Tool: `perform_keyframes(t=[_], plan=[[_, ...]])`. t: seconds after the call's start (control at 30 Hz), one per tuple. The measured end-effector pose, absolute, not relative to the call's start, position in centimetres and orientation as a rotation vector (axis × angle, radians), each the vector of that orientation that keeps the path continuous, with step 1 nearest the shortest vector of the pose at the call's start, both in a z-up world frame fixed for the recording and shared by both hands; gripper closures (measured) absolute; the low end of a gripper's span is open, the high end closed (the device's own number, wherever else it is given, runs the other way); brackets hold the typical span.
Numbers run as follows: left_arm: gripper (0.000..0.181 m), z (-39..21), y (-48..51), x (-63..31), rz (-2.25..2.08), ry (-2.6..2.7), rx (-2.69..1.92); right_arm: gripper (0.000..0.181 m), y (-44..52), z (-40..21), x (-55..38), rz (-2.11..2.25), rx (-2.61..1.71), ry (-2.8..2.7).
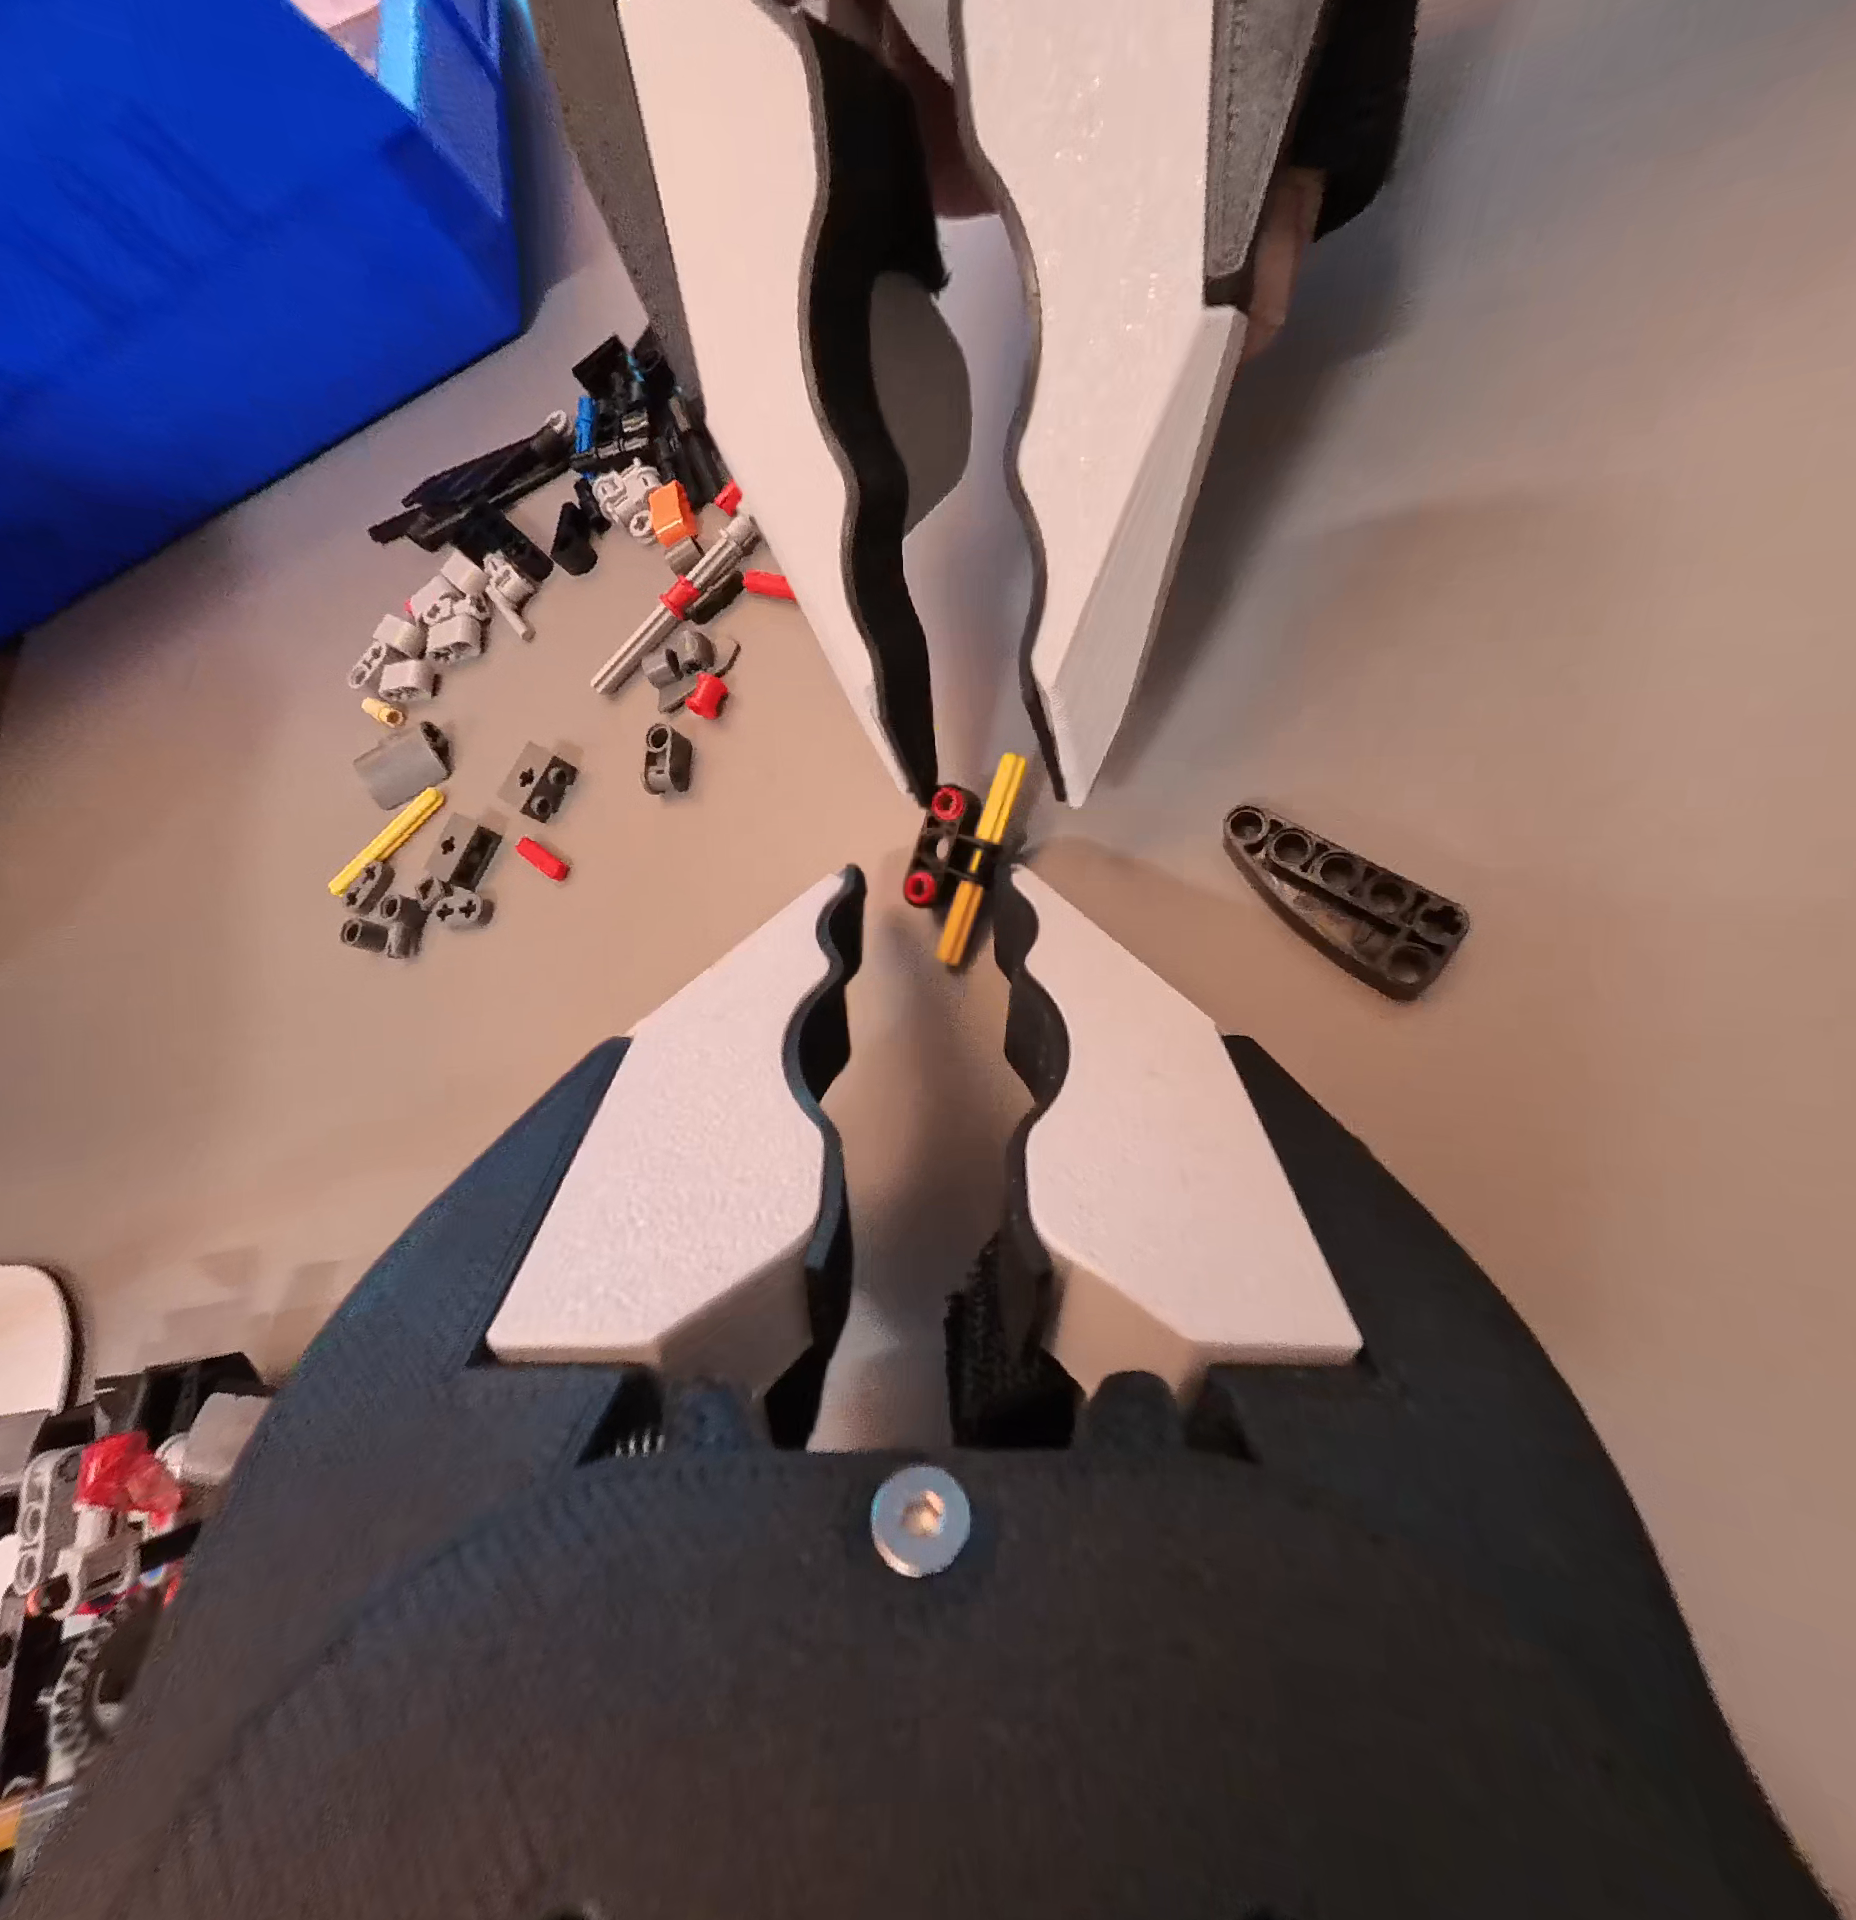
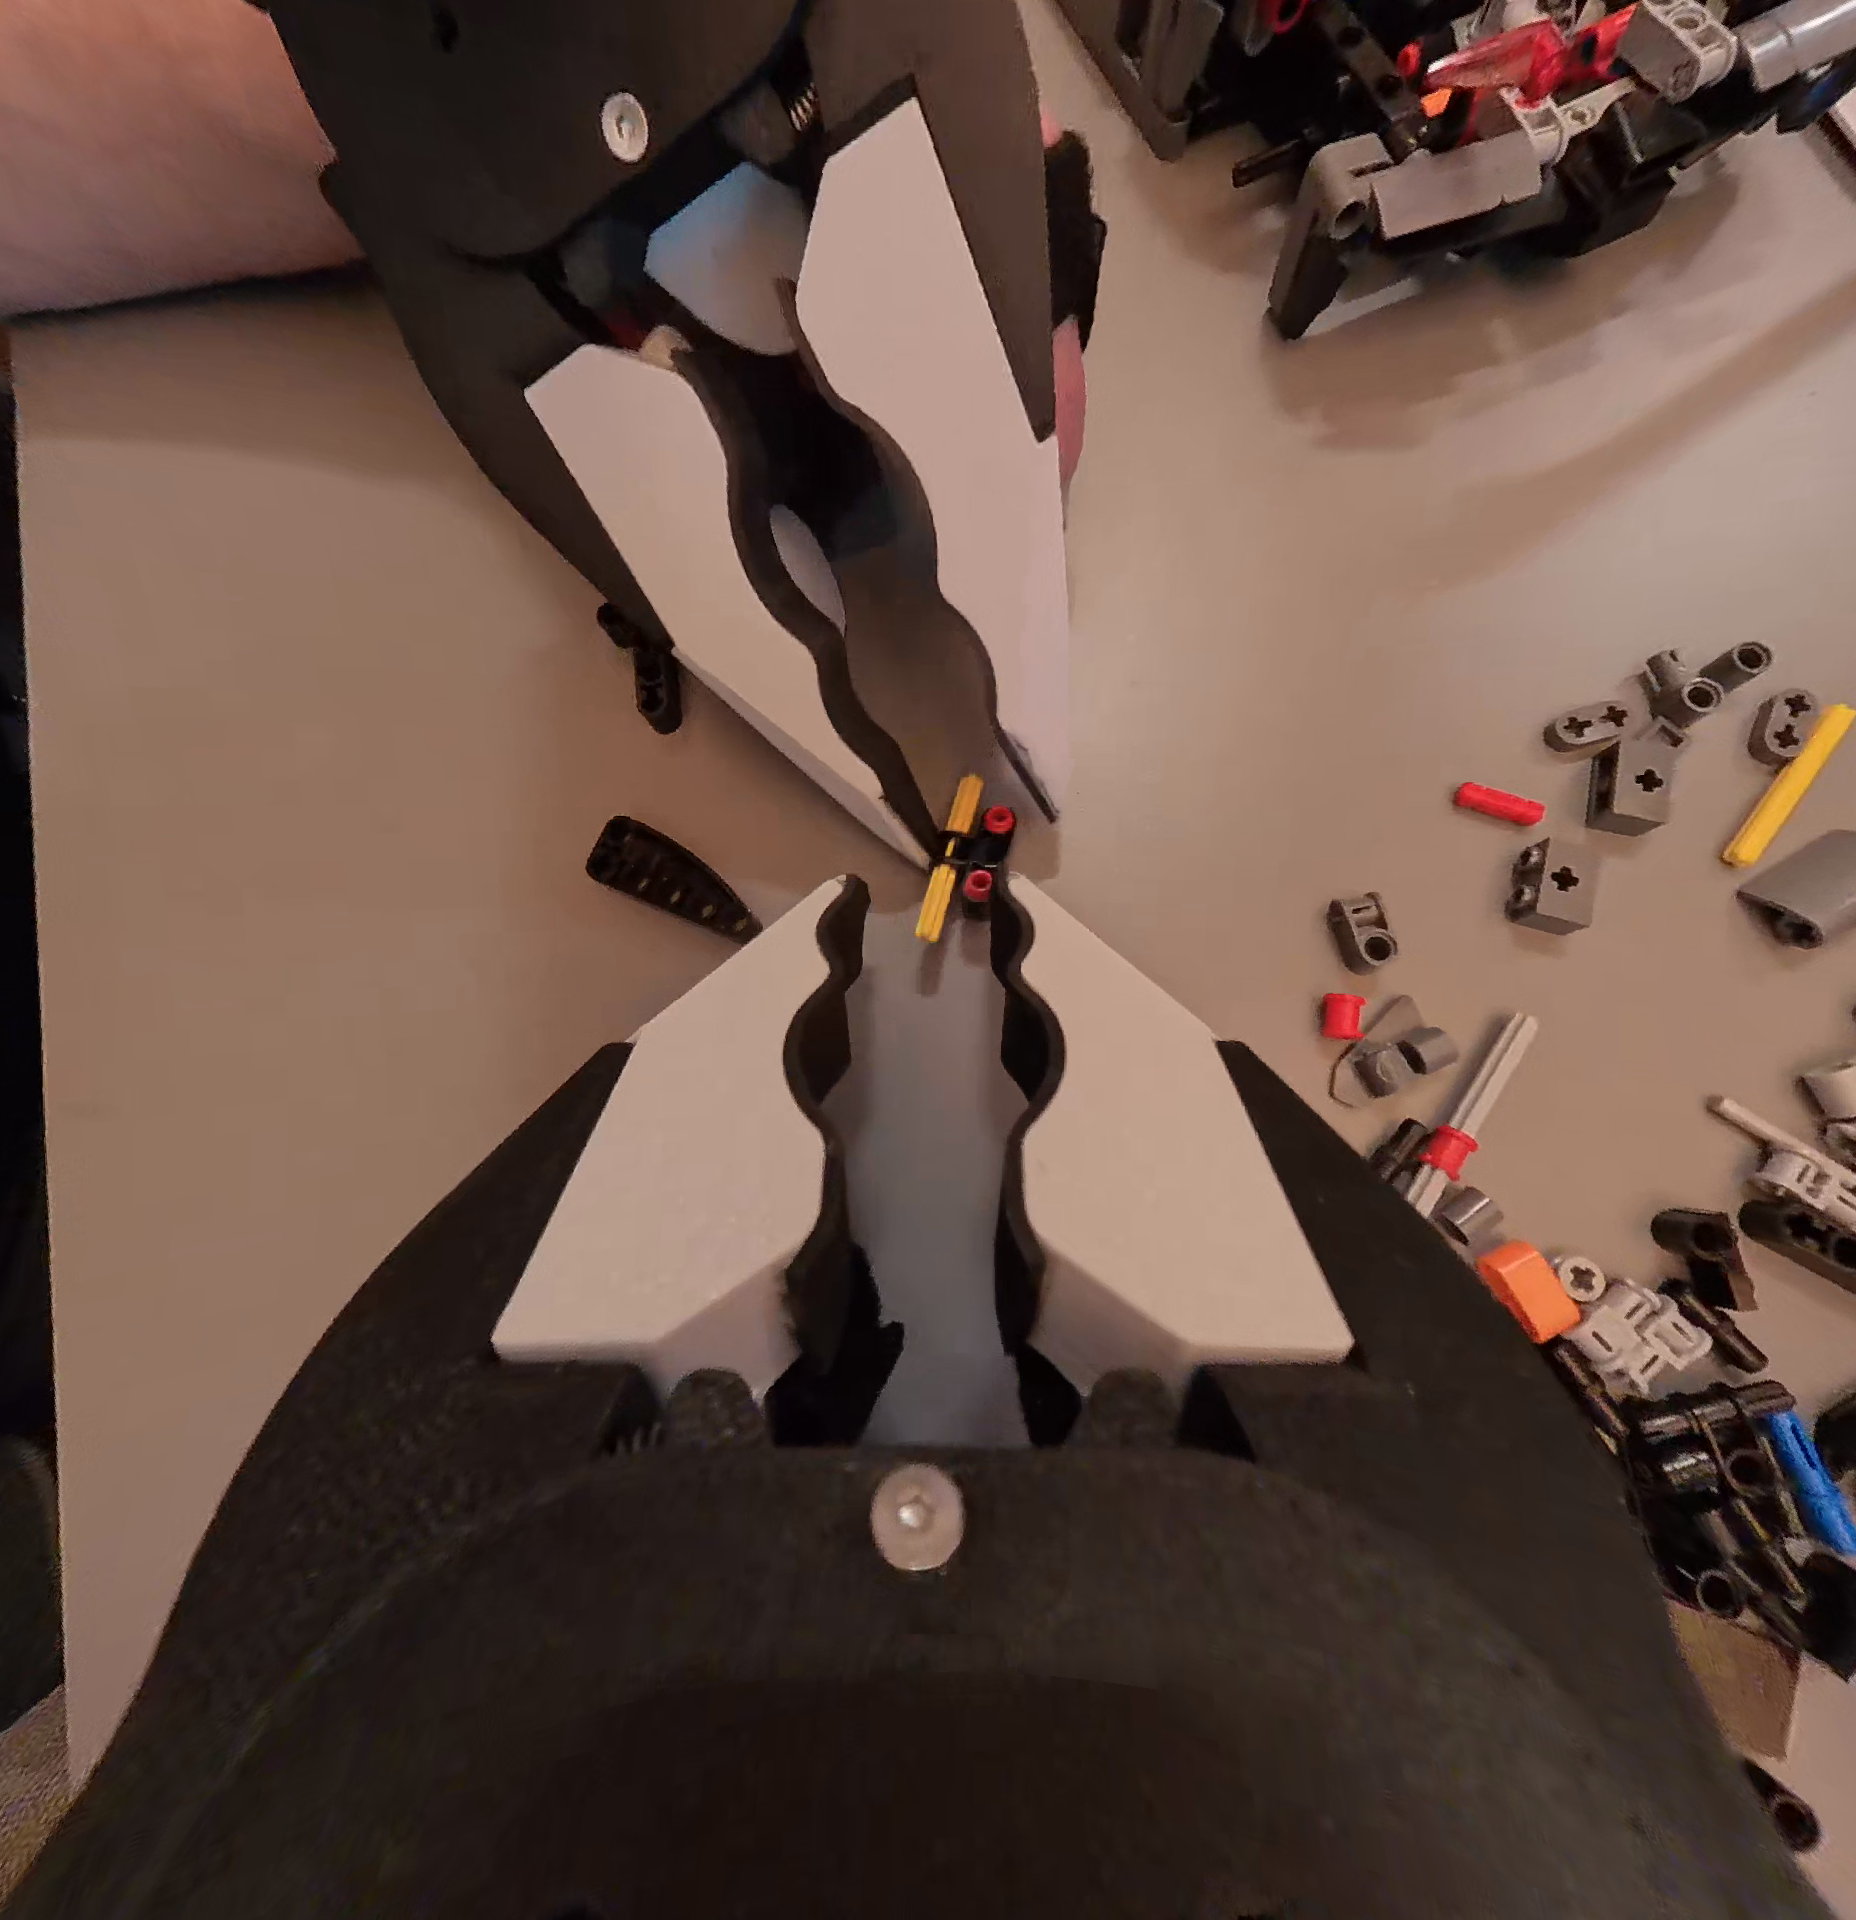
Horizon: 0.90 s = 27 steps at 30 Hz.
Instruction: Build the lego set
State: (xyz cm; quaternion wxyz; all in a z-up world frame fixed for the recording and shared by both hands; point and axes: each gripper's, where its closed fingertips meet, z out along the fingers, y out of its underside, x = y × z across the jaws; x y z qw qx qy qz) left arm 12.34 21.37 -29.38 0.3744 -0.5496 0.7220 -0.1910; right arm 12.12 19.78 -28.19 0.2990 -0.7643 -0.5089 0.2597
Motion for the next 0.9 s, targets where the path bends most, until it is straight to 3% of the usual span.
perform_keyframes(t=[0.47,0.57,0.67,0.9], plan=[[0.167,-29.7,20.0,12.5,-0.546,1.906,-1.416,0.162,19.7,-28.4,11.6,0.712,-2.015,-1.355],[0.167,-29.7,19.7,12.8,-0.546,1.913,-1.406,0.171,19.7,-28.2,12.1,0.73,-2.076,-1.309],[0.167,-29.7,19.4,13.0,-0.53,1.923,-1.399,0.181,20.1,-28.3,12.6,0.835,-2.142,-1.217],[0.168,-29.8,19.4,12.9,-0.524,1.927,-1.414,0.181,21.4,-25.8,12.7,1.079,-2.083,-0.937]])
